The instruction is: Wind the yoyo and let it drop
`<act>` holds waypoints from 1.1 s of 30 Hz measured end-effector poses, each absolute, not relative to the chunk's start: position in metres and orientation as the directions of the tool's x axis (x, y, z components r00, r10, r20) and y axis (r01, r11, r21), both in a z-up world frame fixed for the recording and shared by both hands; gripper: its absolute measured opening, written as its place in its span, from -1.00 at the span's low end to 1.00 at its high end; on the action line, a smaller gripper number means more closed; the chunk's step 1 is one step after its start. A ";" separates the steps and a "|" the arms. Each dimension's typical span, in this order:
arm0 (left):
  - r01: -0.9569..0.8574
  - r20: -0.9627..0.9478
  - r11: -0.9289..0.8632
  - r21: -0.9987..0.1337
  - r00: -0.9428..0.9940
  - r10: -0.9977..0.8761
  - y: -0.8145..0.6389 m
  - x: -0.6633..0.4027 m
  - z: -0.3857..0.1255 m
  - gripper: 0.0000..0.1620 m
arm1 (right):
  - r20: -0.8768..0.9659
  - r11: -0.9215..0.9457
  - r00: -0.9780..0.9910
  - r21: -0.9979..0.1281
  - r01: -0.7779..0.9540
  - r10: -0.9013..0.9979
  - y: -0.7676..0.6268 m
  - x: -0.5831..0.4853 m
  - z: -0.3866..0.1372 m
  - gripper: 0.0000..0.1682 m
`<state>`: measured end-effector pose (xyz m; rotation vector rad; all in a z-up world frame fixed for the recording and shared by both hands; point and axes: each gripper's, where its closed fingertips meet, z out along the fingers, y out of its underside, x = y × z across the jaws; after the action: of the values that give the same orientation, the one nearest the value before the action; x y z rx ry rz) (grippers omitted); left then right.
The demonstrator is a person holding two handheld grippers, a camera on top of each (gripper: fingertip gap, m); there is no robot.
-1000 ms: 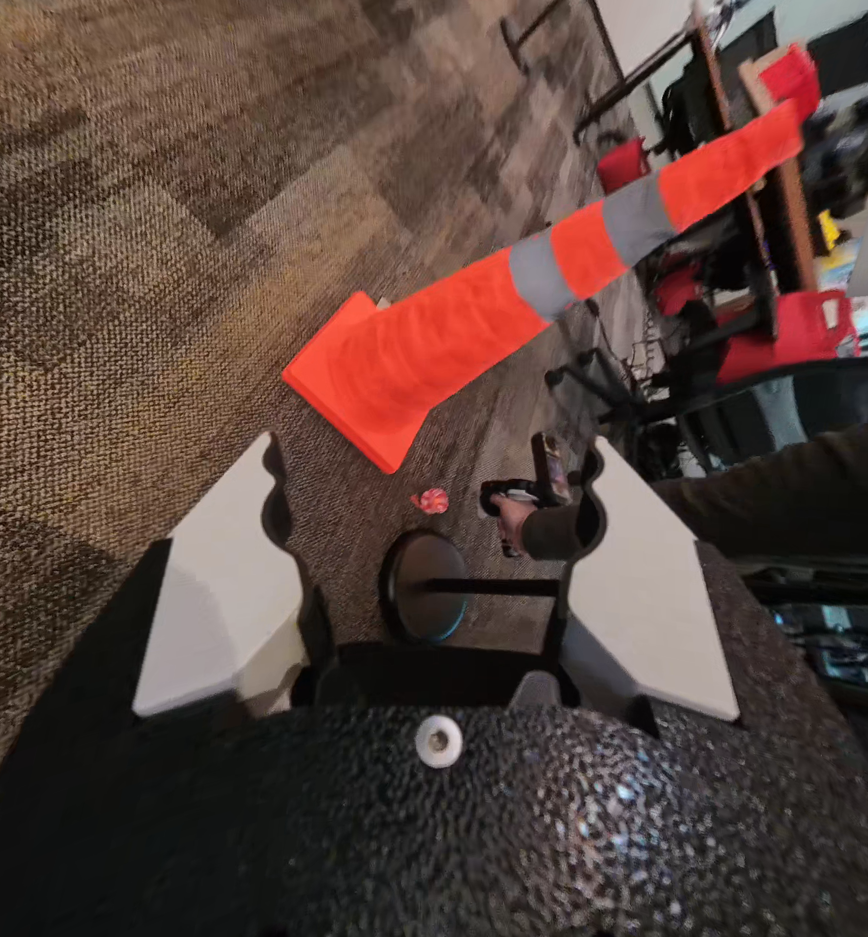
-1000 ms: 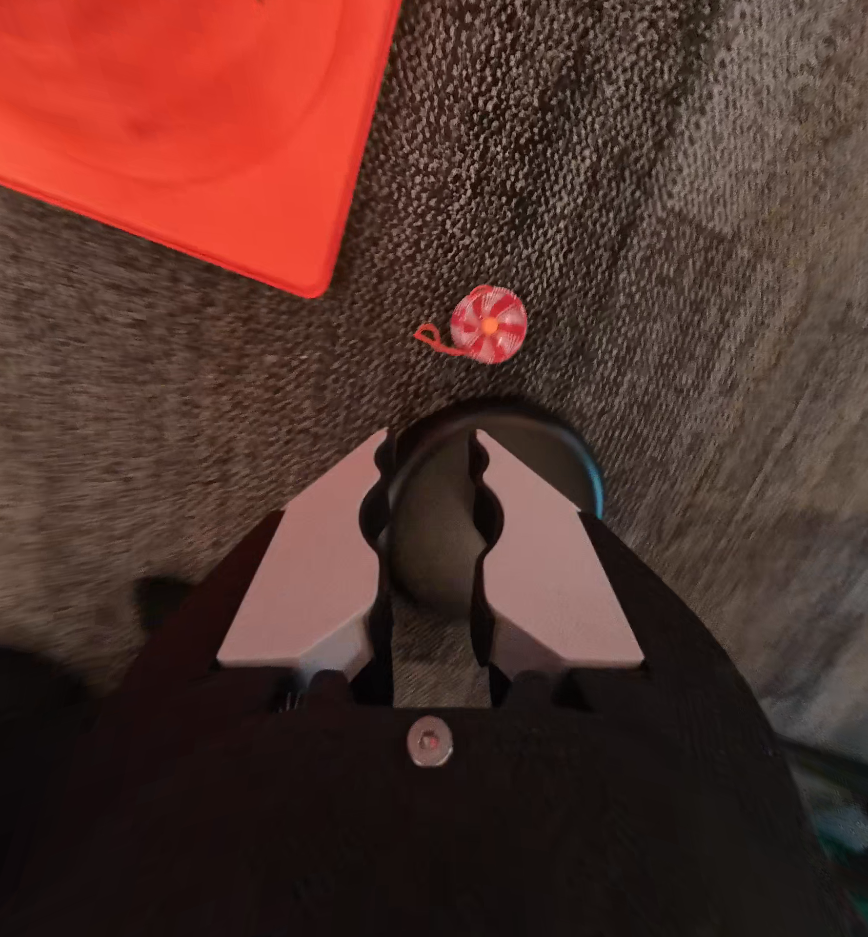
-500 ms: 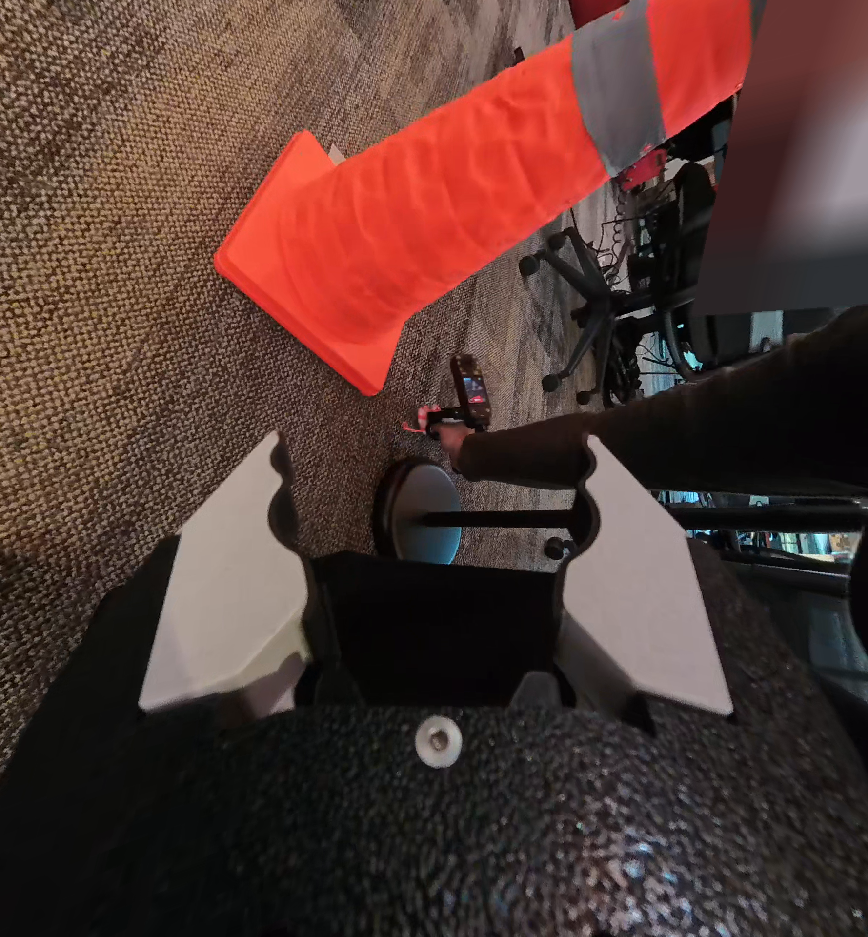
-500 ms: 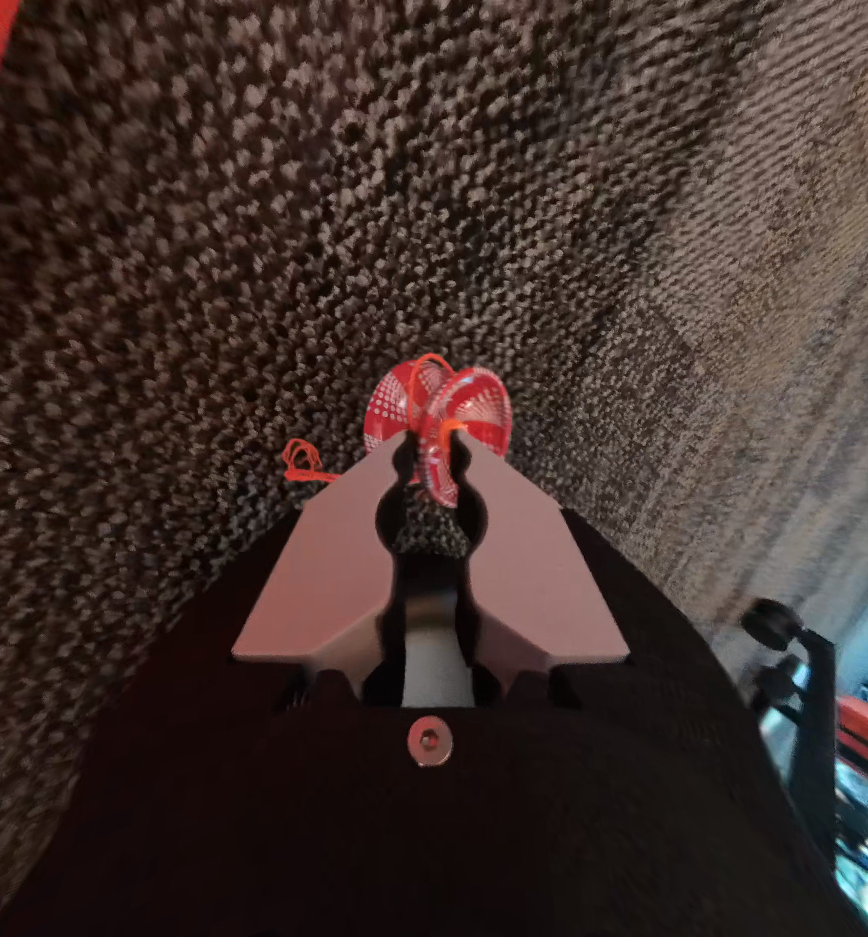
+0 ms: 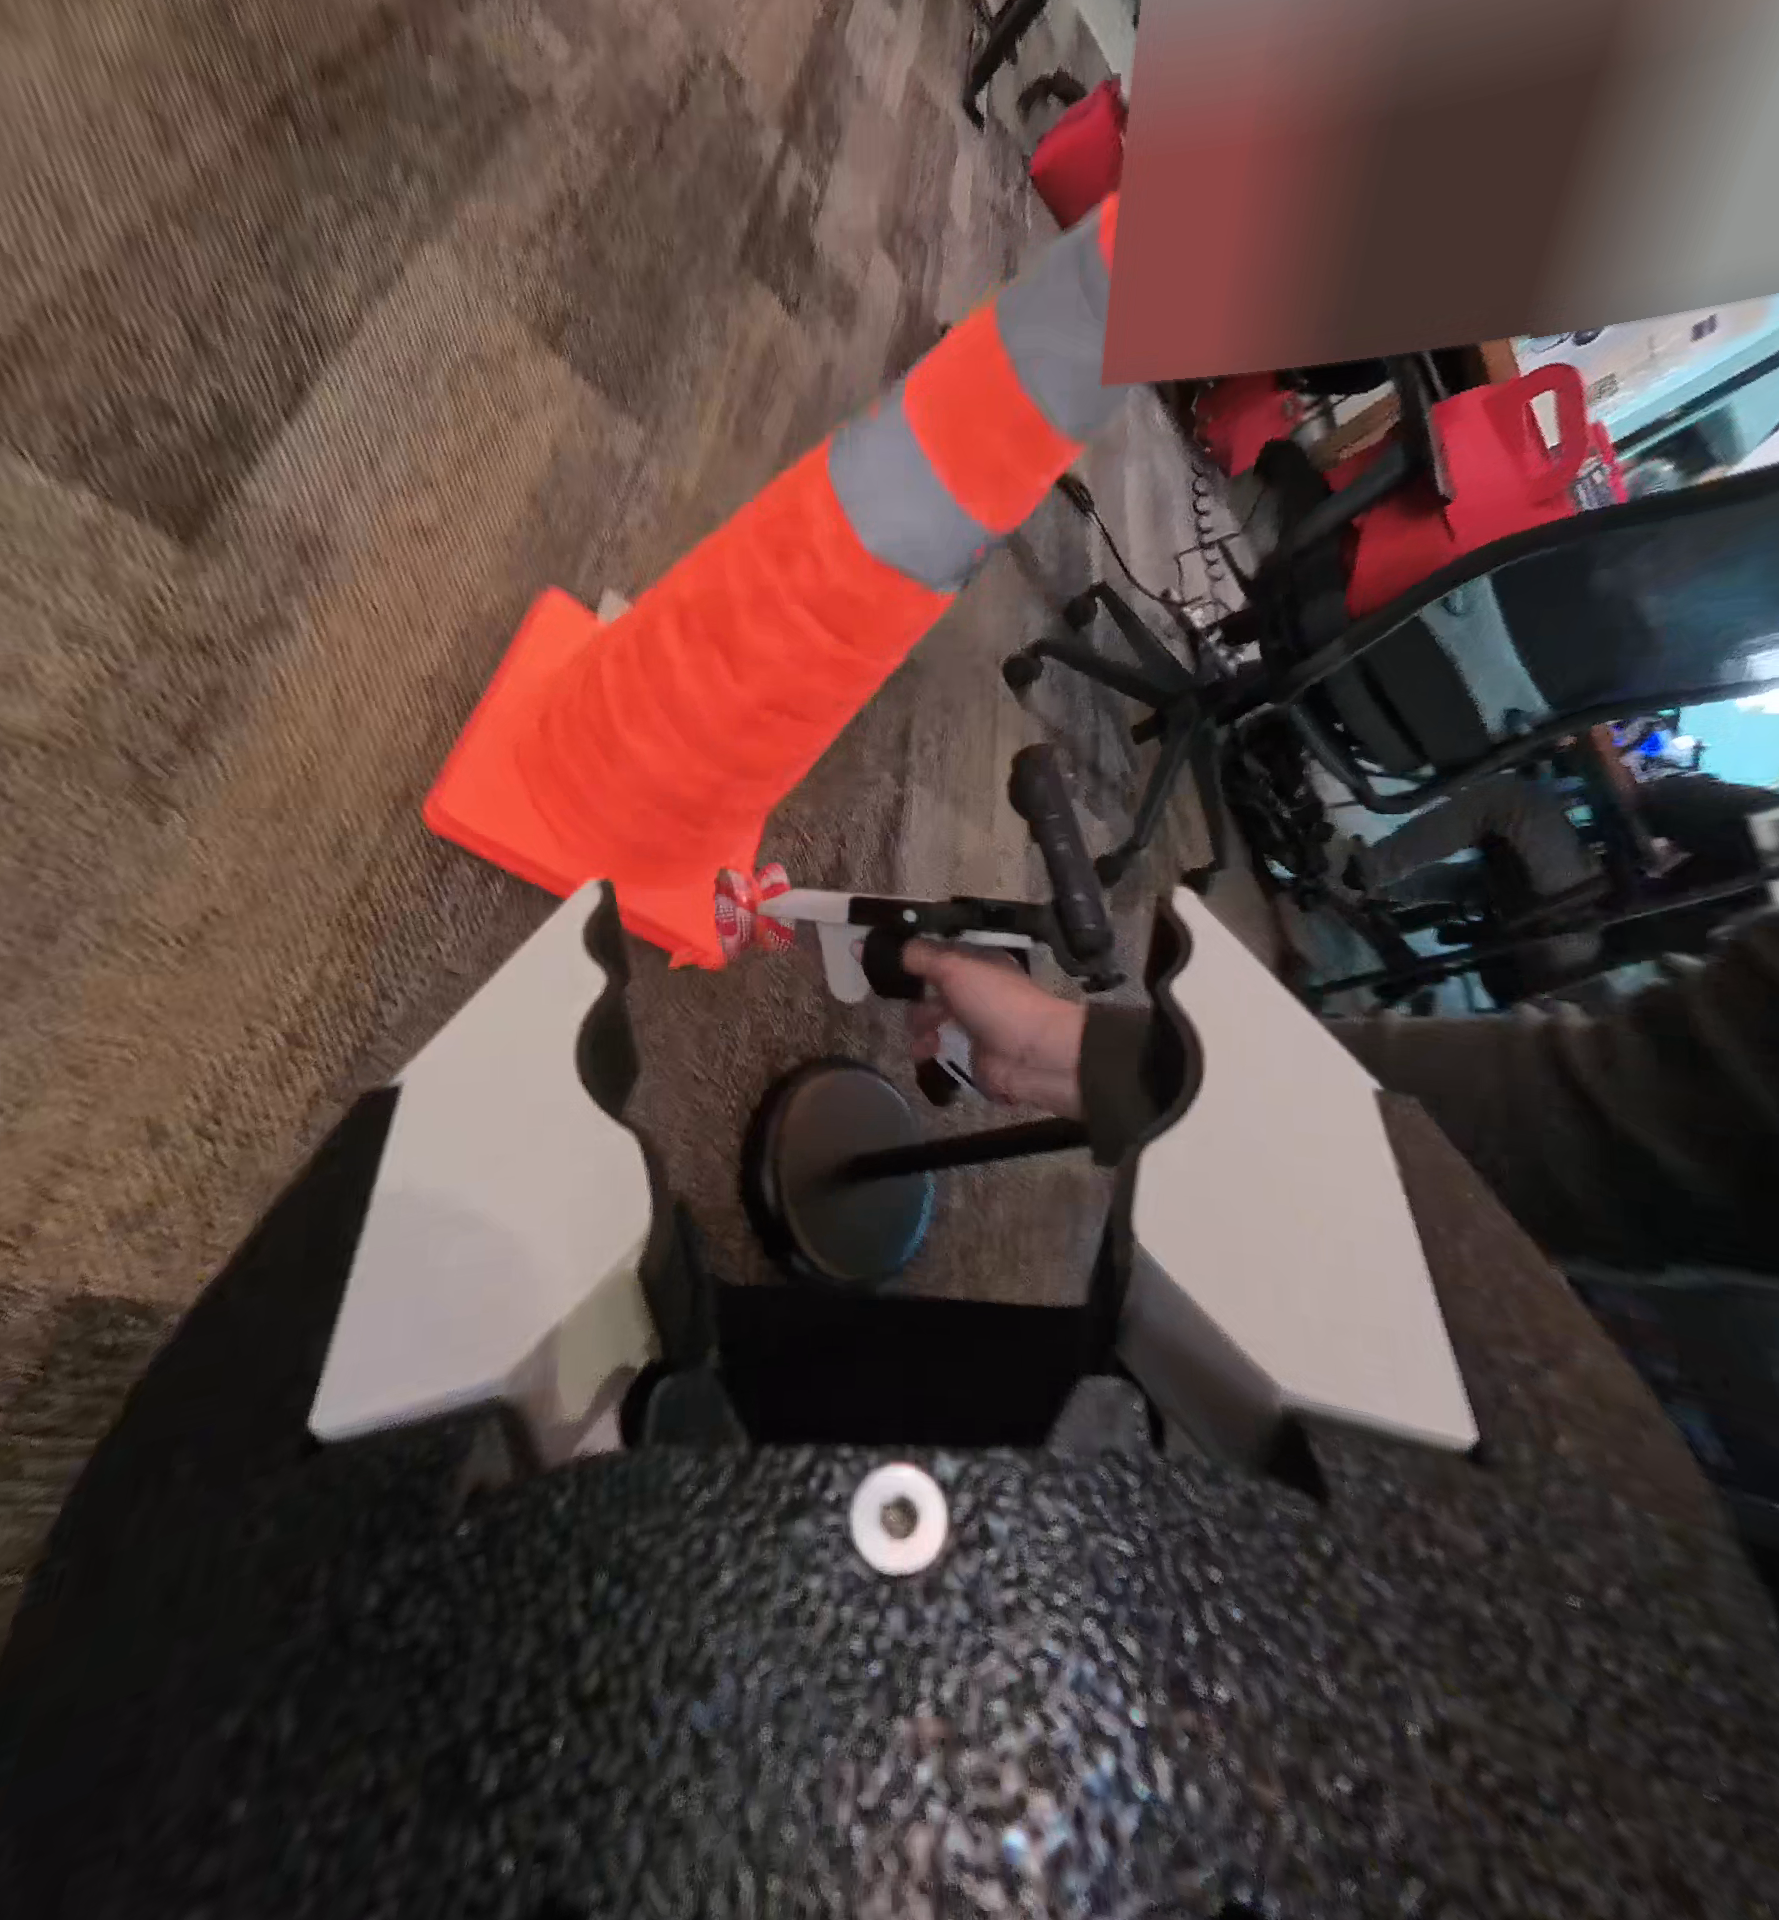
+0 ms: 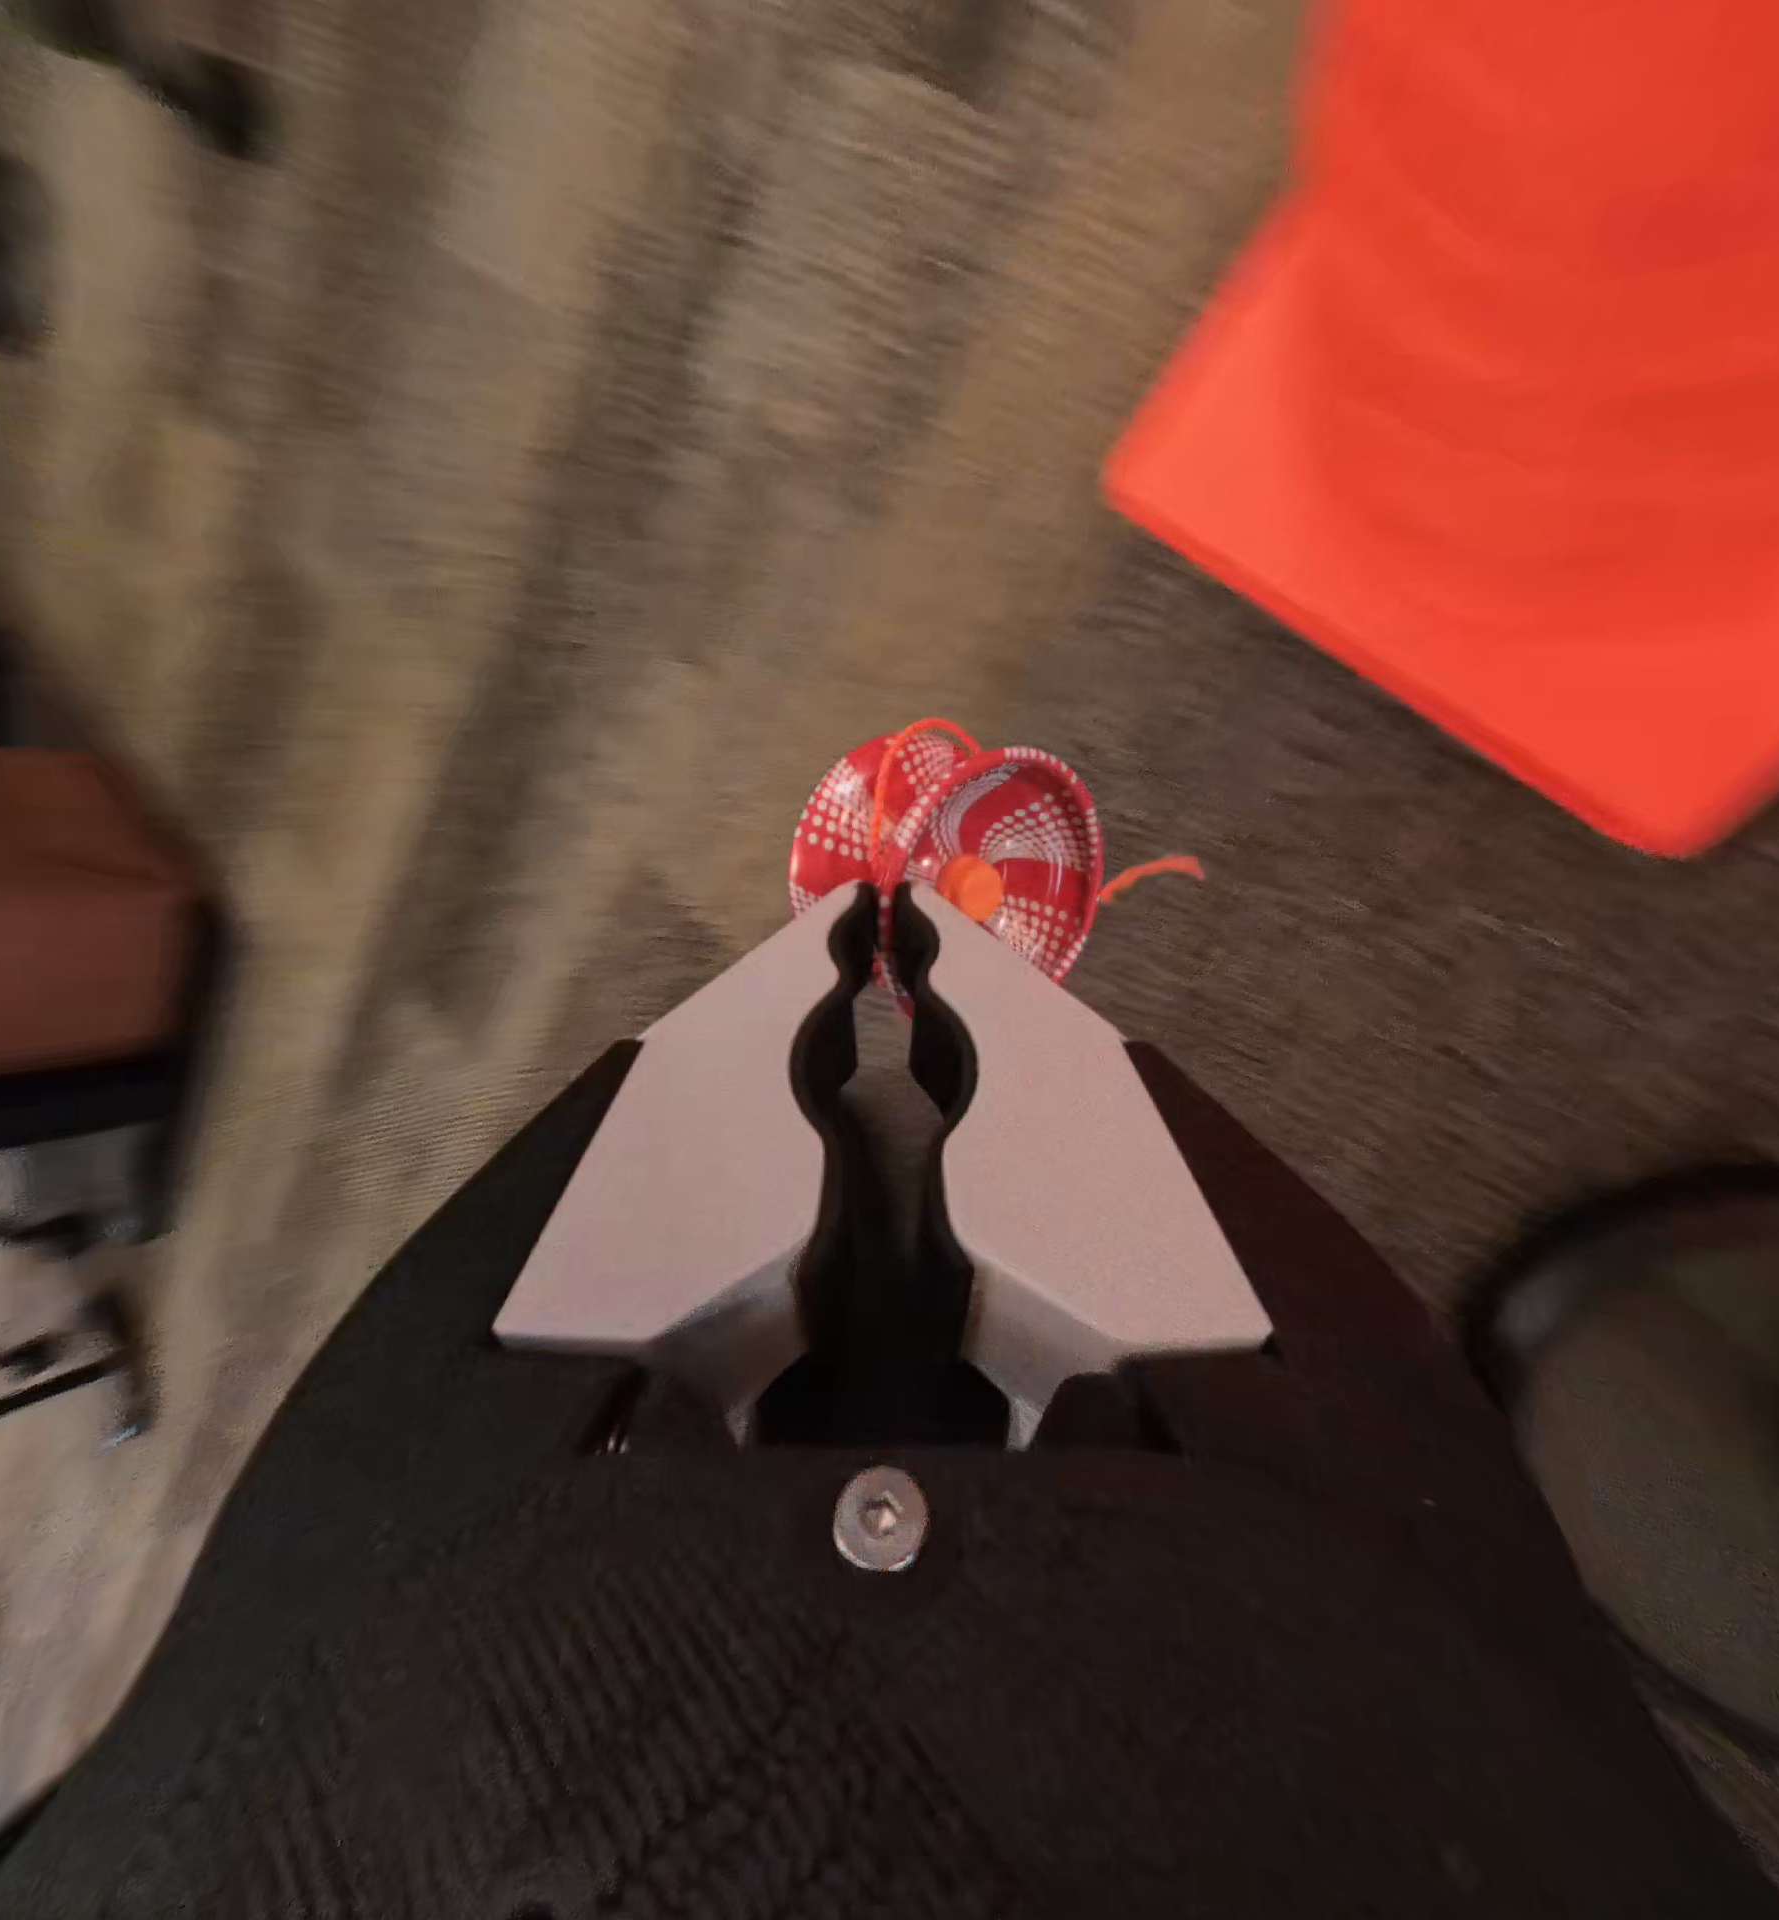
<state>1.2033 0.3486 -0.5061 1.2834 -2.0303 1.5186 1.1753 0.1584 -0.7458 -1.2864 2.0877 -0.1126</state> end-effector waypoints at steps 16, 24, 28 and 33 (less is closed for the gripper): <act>-0.464 0.572 -0.336 -0.820 -0.680 -0.458 0.463 1.232 -0.075 0.13 | -0.006 0.081 0.852 -0.996 0.043 -0.524 0.445 1.255 -0.087 -0.98; -0.317 0.491 -0.405 -0.857 -0.738 -0.462 0.506 1.151 0.026 -0.25 | 0.730 -0.253 0.464 -0.637 0.728 -0.502 0.528 1.120 0.026 -1.00; -0.239 0.432 -0.394 -0.887 -0.729 -0.530 0.521 1.113 0.047 -0.32 | 0.859 -0.331 0.265 -0.428 0.841 -0.438 0.547 1.075 0.041 -0.99; -0.065 0.288 -0.339 -0.938 -0.688 -0.666 0.523 1.066 0.060 -0.60 | 0.902 -0.341 0.100 -0.259 0.904 -0.421 0.551 1.027 0.049 -0.99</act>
<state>1.0664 0.5231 0.0602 1.2290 -1.9496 2.6972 1.0266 0.5506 0.0493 -1.2511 -0.5520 -1.5069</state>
